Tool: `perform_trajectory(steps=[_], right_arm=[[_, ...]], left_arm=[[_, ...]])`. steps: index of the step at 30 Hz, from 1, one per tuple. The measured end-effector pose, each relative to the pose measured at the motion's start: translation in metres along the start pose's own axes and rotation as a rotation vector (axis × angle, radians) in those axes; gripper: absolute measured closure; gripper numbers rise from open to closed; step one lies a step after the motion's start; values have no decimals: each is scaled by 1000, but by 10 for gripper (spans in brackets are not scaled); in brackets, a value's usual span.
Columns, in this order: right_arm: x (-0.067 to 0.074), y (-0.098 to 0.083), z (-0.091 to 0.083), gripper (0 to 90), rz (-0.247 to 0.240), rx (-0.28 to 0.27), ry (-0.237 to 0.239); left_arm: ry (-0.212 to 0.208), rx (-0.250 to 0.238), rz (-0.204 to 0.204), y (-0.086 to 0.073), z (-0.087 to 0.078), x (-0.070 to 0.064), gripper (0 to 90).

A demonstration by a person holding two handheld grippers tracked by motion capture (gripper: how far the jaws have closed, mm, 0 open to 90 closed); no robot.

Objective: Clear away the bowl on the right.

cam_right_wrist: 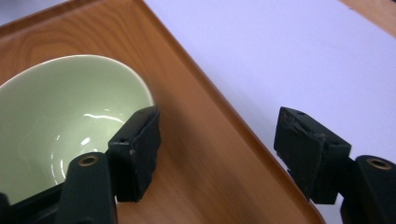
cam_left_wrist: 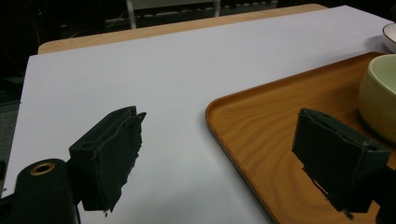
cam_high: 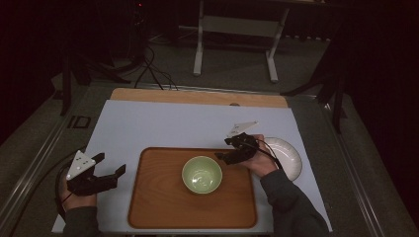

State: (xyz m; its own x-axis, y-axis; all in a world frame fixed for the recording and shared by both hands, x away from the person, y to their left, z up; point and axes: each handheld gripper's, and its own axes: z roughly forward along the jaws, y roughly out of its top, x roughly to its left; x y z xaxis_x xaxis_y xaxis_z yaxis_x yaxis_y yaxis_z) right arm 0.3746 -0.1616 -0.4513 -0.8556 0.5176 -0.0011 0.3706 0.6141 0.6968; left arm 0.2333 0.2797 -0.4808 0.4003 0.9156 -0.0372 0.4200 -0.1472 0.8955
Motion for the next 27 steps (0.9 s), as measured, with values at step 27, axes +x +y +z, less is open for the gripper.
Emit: perform_trajectory(steps=[27], right_arm=[[-29,-46,-63,377,209,-152,-255]], left_arm=[[0,0,-3,0,0,0,153]])
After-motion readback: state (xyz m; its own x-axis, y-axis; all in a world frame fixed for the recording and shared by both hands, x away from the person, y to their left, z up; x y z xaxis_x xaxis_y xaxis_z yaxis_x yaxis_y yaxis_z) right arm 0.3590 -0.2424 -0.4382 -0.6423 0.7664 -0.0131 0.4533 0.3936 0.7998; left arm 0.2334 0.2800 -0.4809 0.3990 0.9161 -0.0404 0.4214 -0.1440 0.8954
